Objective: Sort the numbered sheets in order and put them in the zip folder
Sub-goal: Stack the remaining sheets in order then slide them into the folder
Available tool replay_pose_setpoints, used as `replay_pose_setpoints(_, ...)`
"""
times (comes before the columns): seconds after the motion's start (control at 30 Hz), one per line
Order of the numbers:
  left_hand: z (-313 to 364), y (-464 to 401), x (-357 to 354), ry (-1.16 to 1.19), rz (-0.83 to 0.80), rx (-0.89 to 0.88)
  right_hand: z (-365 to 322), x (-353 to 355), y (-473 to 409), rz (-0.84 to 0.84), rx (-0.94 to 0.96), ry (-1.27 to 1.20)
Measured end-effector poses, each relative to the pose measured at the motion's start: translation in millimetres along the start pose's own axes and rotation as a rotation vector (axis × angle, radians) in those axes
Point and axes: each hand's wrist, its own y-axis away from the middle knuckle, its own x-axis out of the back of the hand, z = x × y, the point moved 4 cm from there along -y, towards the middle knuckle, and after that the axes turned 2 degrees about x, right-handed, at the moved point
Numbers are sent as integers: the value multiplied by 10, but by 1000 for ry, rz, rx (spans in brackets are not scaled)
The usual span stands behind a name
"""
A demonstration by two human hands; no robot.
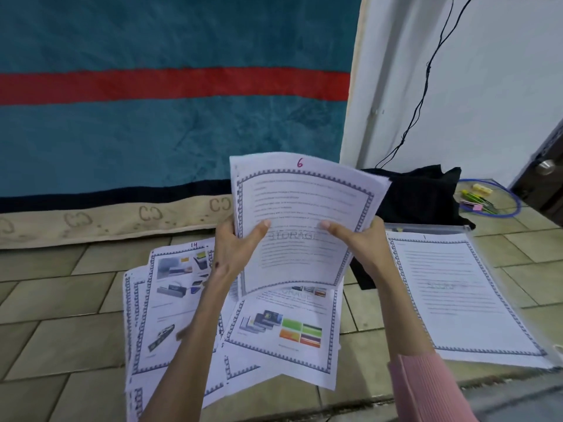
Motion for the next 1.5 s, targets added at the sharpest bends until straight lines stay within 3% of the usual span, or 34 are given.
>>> replay_pose_setpoints(0.13,-261,82,-38,30,-21,128,292,-103,122,-95,-71,45)
replay_pose_setpoints(0.27,-277,75,-30,41,27,140,329,-148,109,-43,-77,-48)
replay_pose_setpoints(0.37,-321,73,-32,15,-25,177,406,-158,146,-36,-110,-109)
replay_pose_setpoints(0.47,-454,132,-57,-35,-90,261,491,-171,212,-75,-167,-109)
replay_pose_setpoints(0.63,-655,163,-41,-41,-30,408,520,-212,226,-63,-181,-123)
replay_pose_setpoints(0.7,-596,158,-40,-24,-38,400,505,-217,220,-58,-182,-111)
replay_pose_setpoints(0.83,-399,110,-49,-50,-208,319,439,-92,157,-80,-201,-44)
replay_pose_setpoints(1.03,-210,-84,-105,296,-229,383,440,44,228,-197,-301,15)
replay_pose_setpoints(1.13,-296,-75,-199,257,-254,381,487,61,309,-187,-338,40)
replay_pose_setpoints(1.27,-456,-45,-219,148,-238,375,551,182,394,-321,-432,84)
replay_pose_setpoints(1.33,-481,-37,-223,138,-249,371,624,452,334,-112,-418,253)
replay_pose_setpoints(1.37,-493,-33,-225,138,-258,364,702,628,287,4,-407,490)
replay_pose_setpoints(1.43,-508,-31,-235,134,-273,352,937,842,274,-3,-496,1012)
replay_pose_setpoints(1.5,-500,-29,-247,132,-292,349,1161,903,329,-88,-626,1209)
